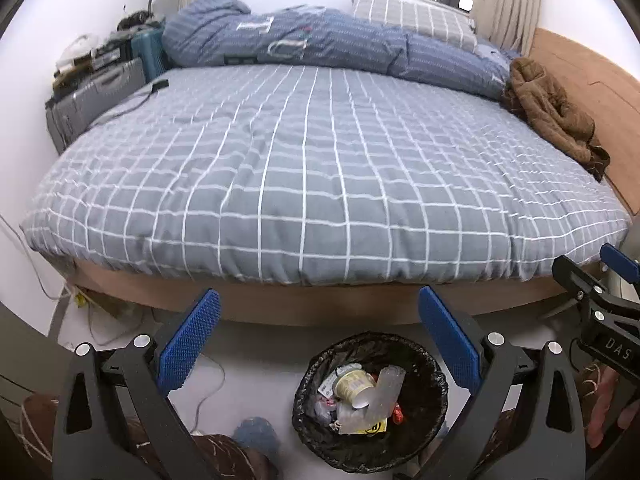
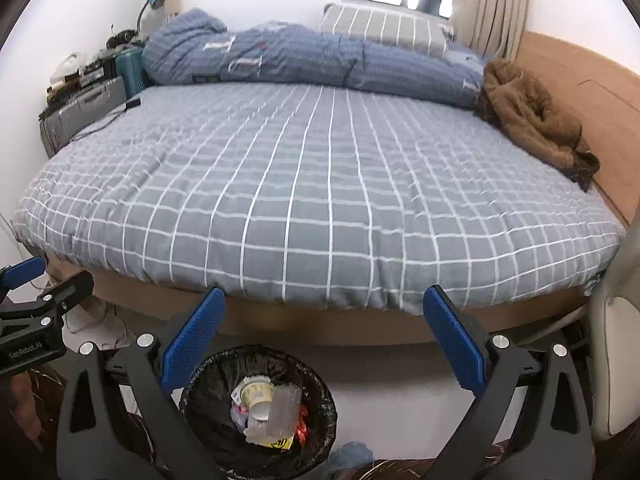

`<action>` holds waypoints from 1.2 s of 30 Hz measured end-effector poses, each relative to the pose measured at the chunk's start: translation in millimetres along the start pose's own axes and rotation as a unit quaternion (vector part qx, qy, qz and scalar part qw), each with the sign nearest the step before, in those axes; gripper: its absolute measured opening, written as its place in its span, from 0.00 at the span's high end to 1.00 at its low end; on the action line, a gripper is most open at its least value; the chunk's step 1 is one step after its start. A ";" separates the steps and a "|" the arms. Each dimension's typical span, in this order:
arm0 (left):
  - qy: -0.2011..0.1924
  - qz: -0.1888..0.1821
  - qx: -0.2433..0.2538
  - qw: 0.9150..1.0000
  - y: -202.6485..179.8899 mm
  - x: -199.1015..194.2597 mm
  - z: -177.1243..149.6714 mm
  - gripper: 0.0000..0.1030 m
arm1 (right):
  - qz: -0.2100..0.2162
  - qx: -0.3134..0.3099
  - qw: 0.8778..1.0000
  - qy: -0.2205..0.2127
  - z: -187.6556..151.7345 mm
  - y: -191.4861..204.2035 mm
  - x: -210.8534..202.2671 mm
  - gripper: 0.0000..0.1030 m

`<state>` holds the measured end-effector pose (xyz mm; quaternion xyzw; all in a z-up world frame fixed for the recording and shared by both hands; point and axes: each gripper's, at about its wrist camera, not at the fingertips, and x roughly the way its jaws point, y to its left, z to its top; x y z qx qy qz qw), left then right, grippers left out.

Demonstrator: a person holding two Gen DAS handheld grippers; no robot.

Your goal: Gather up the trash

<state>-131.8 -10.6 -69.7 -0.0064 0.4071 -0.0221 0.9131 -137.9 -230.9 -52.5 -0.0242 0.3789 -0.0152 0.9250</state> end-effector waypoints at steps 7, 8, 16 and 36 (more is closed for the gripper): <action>-0.011 -0.005 0.009 1.000 -4.2 -25.7 0.3 0.06 | 0.006 0.014 1.000 -0.017 0.4 -7.7 -27.4 0.07; -0.012 -0.005 0.009 1.000 -4.7 -27.9 0.0 0.06 | 0.008 0.017 1.000 -0.018 -0.3 -9.4 -30.3 0.07; -0.014 -0.001 0.009 1.000 -5.6 -21.1 -3.9 0.06 | 0.006 0.013 1.000 -0.016 -8.6 -9.2 -26.7 0.07; -0.011 0.000 0.011 1.000 -6.9 -9.1 -3.7 0.06 | 0.002 0.017 1.000 -0.009 -10.3 -12.9 -15.8 0.07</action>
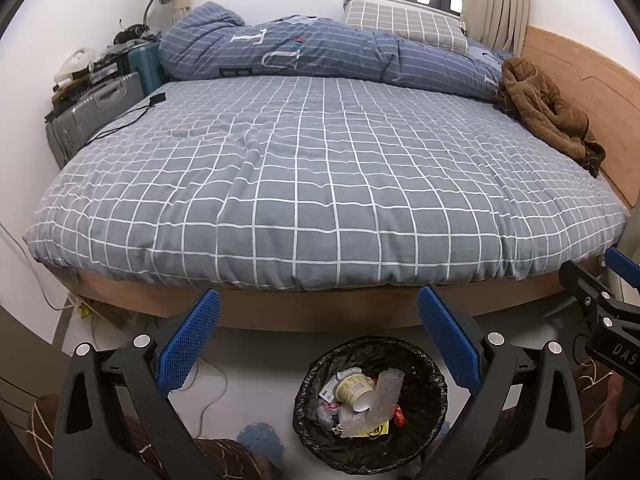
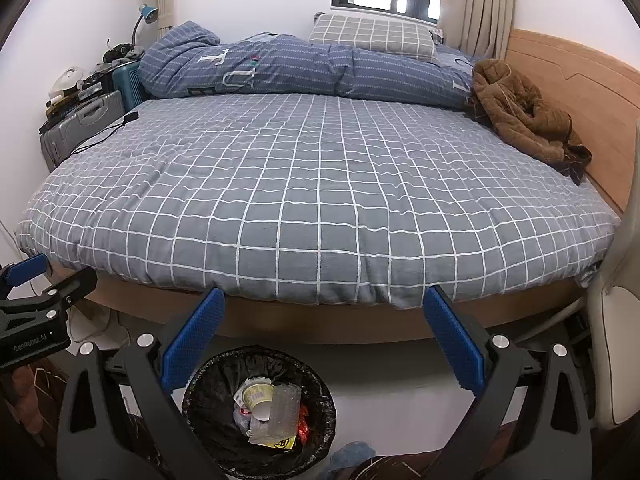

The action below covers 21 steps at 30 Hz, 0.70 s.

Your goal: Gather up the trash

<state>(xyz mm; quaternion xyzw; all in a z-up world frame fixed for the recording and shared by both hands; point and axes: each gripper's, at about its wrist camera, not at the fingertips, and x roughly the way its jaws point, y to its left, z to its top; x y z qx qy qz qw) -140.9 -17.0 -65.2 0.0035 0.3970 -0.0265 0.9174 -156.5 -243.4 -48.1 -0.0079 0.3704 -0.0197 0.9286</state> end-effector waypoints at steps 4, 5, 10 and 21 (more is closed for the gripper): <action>0.002 0.001 0.003 1.000 -1.9 1.8 0.5 0.06 | 0.000 0.000 1.000 0.000 0.1 0.1 0.2 0.07; 0.003 -0.001 0.000 1.000 -1.2 2.4 0.5 0.06 | 0.000 0.000 1.000 0.001 -0.1 0.0 0.5 0.07; 0.002 0.003 0.002 1.000 -0.9 2.6 1.6 0.06 | 0.001 -0.001 1.000 0.004 1.0 1.3 1.9 0.07; 0.009 0.004 0.012 1.000 -5.6 6.7 1.2 0.06 | 0.000 -0.002 1.000 0.006 1.5 2.5 4.8 0.07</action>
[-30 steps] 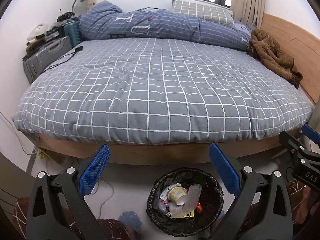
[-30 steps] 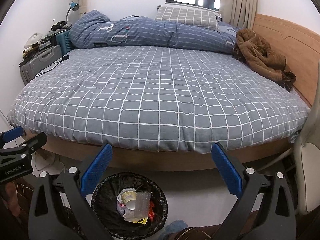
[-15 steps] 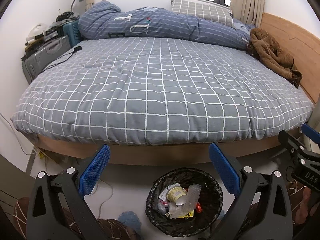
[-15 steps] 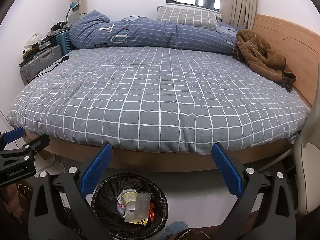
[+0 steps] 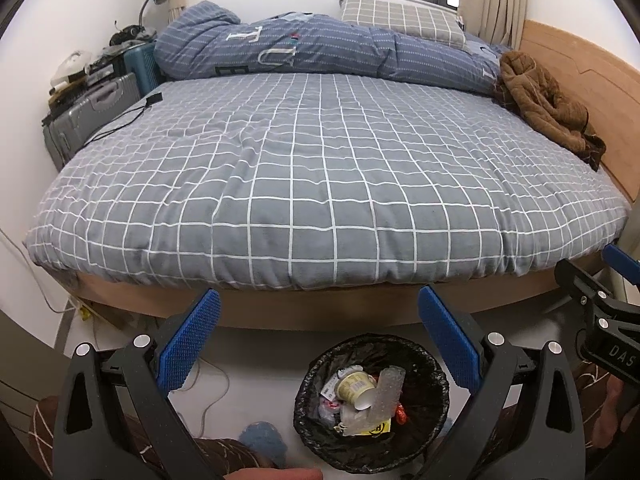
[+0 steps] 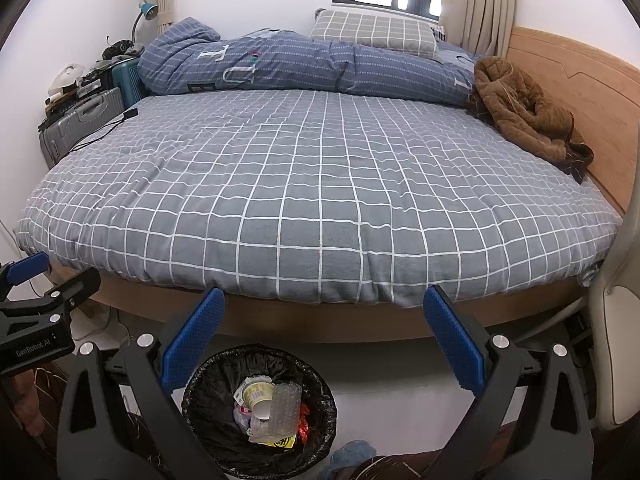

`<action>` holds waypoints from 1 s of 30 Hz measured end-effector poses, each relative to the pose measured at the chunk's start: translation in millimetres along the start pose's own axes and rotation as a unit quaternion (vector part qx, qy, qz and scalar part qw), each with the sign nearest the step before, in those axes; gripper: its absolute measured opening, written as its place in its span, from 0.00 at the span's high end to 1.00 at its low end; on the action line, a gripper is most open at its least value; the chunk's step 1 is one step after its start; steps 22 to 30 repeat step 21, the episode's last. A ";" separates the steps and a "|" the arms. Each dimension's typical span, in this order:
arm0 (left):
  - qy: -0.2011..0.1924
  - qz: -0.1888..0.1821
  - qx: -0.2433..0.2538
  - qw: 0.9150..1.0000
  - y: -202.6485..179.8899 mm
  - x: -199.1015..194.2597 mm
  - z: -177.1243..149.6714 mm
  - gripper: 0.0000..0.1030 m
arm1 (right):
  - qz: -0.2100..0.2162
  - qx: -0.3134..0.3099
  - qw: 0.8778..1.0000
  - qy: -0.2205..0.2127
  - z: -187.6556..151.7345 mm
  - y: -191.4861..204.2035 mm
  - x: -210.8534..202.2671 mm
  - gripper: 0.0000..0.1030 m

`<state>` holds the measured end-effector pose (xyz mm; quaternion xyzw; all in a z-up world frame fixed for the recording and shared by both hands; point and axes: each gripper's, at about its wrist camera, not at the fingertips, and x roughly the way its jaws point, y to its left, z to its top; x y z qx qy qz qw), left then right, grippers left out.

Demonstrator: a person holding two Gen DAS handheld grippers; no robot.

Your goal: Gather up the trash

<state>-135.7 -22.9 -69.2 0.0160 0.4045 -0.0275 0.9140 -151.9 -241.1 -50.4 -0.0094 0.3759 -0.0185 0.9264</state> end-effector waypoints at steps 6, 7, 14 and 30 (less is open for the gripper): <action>0.006 -0.005 -0.001 1.000 -0.1 1.8 -0.1 0.06 | 0.001 0.000 1.000 0.001 -1.2 0.7 1.7 0.07; 0.004 -0.001 -0.001 1.000 -0.6 1.5 -0.1 0.06 | 0.001 0.001 1.000 0.002 -1.6 1.0 2.4 0.07; 0.010 0.003 -0.013 1.000 5.6 4.4 -0.7 0.05 | 0.005 0.011 1.000 0.008 -4.9 -0.1 7.3 0.07; 0.011 0.000 -0.013 1.000 5.0 6.3 -2.3 0.05 | 0.008 0.011 1.000 0.007 -4.7 -1.1 7.4 0.07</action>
